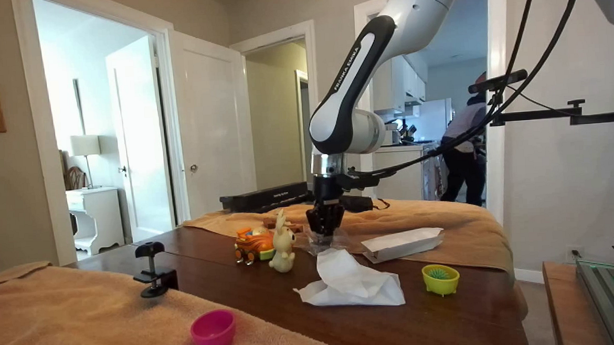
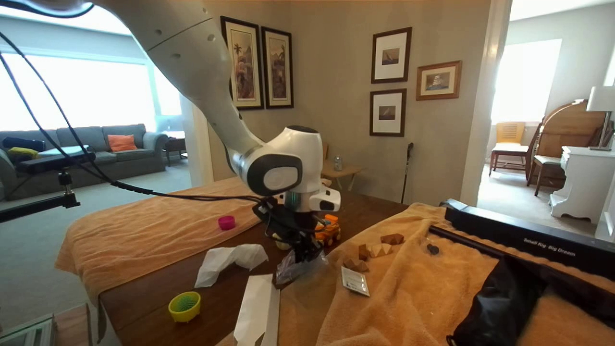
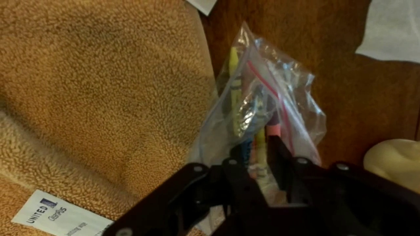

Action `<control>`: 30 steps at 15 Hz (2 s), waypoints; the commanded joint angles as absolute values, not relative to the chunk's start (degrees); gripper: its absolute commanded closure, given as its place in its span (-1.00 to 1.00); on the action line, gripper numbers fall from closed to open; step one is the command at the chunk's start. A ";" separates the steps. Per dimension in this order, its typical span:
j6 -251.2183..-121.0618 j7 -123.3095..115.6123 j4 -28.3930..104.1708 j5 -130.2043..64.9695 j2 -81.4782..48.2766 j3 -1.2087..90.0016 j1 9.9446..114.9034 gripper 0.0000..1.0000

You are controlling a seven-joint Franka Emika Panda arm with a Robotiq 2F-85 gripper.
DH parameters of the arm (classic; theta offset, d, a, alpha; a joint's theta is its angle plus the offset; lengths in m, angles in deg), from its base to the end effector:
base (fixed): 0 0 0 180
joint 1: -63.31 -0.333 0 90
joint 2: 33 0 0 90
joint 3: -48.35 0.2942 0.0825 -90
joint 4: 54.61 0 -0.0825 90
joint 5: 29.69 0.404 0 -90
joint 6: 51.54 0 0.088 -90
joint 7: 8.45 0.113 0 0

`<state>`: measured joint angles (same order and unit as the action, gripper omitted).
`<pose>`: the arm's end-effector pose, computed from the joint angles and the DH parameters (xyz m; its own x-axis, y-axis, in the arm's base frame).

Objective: Remove the blue crayon from the clear plastic.

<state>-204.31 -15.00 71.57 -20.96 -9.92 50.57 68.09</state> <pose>0.5625 -0.0283 0.1588 0.9955 -0.0699 0.0644 -0.0643 -0.9942 -0.0858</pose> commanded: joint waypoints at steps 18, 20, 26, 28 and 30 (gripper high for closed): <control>-203.90 -14.29 70.90 -23.38 -9.30 49.50 67.14 0.34; -203.88 -14.38 70.94 -23.59 -9.30 49.43 67.17 0.62; -203.76 -14.53 71.03 -24.05 -9.01 49.32 67.18 1.00; -203.71 -14.59 71.05 -24.19 -9.08 49.35 67.16 1.00; -203.70 -14.55 71.00 -24.42 -9.05 49.33 67.11 1.00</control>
<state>-204.27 -15.00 71.49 -22.76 -9.71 49.86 67.67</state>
